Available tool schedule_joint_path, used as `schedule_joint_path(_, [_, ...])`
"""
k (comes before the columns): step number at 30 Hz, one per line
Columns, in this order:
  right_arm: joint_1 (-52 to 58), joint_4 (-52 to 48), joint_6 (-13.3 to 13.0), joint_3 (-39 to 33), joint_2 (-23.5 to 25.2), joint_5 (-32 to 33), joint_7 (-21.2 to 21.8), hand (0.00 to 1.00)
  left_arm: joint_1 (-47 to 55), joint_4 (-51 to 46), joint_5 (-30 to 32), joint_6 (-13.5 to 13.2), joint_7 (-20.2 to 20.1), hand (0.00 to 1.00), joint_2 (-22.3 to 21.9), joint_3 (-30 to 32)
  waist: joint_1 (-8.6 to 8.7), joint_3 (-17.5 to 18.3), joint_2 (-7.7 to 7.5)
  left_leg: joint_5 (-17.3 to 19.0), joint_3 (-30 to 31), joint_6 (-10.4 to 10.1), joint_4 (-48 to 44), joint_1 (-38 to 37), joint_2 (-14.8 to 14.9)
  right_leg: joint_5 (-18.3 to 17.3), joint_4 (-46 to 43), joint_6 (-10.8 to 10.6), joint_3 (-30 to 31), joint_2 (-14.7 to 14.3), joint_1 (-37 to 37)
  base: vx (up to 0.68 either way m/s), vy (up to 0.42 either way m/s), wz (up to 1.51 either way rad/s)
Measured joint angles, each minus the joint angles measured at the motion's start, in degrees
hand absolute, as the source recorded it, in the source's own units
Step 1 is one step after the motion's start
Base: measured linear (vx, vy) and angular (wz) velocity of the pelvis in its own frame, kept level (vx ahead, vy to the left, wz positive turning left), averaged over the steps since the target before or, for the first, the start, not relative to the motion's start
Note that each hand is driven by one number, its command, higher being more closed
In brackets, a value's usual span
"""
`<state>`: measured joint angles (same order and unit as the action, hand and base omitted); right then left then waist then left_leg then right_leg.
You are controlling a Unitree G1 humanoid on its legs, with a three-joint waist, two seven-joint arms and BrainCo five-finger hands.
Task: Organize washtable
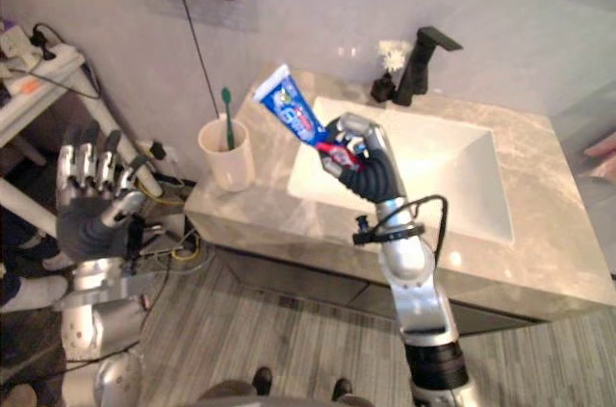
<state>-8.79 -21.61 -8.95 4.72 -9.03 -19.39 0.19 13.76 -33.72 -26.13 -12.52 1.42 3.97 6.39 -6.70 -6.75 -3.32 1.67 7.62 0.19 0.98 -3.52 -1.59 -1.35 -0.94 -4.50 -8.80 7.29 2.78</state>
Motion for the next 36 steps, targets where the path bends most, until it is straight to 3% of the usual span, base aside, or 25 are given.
schedule_joint_path(3, [0.4,-0.3,-1.2,1.9,-1.2,2.3,0.6,1.00,-0.1,-1.1,0.8,-0.5,0.1,0.00,1.5,-0.1,0.36,1.3,0.65,0.0,0.1,0.0,0.0,-0.1,0.0,0.0,0.0,0.0,0.0,0.0,0.1,-0.01,-0.004,0.00])
schedule_joint_path(7, [0.4,-0.3,-1.9,5.9,-2.8,4.0,1.5,1.00,-3.6,-2.7,0.9,-1.6,0.0,0.00,3.6,-5.2,1.24,2.2,1.39,0.0,0.1,0.0,-0.1,-0.7,0.0,0.0,0.1,0.0,-0.2,0.0,0.9,-0.04,-0.009,0.04])
schedule_joint_path(12, [0.4,-0.2,-2.0,9.1,-3.1,5.4,2.0,1.00,-11.4,-0.5,-4.7,-1.8,-0.3,0.00,4.3,-17.2,1.47,4.0,1.91,0.0,-0.1,0.0,0.1,-0.8,0.1,0.0,0.1,0.0,-0.1,-0.1,1.1,-0.04,-0.009,-0.01])
schedule_joint_path(17, [-0.3,-0.1,-2.0,11.3,-4.4,5.4,1.2,1.00,-17.5,5.8,-11.0,-1.1,-0.5,0.00,5.1,-23.5,2.15,4.9,2.19,-0.1,-0.2,-0.1,0.1,-1.0,0.3,0.0,0.1,-0.1,0.2,-0.3,0.9,0.00,-0.005,-0.02])
schedule_joint_path(26, [-3.0,0.5,-1.9,12.0,-7.2,5.3,-1.5,1.00,-24.3,9.6,-18.6,-0.7,-0.6,0.00,5.8,-27.3,2.83,5.3,2.10,-0.1,-1.5,-0.1,0.1,-0.7,0.4,0.2,0.1,-0.3,1.4,-0.5,0.0,-0.01,-0.005,-0.07])
schedule_joint_path(27, [-3.3,0.7,-1.9,12.0,-7.2,5.3,-1.5,1.00,-24.7,9.8,-19.2,-0.7,-0.6,1.00,5.9,-27.5,2.81,5.5,2.08,-0.1,-1.5,-0.1,0.1,-0.7,0.4,0.2,0.1,-0.3,1.5,-0.4,-0.1,-0.02,0.000,-0.05])
schedule_joint_path(36, [-3.3,1.2,-1.9,14.5,-9.3,5.1,-1.5,1.00,-26.6,12.3,-22.8,-1.7,-0.4,1.00,6.5,-28.8,2.94,6.6,1.78,-0.1,-1.4,-0.1,0.1,-0.7,0.4,0.3,0.0,-0.3,1.5,-0.4,-0.1,0.00,0.000,0.00])
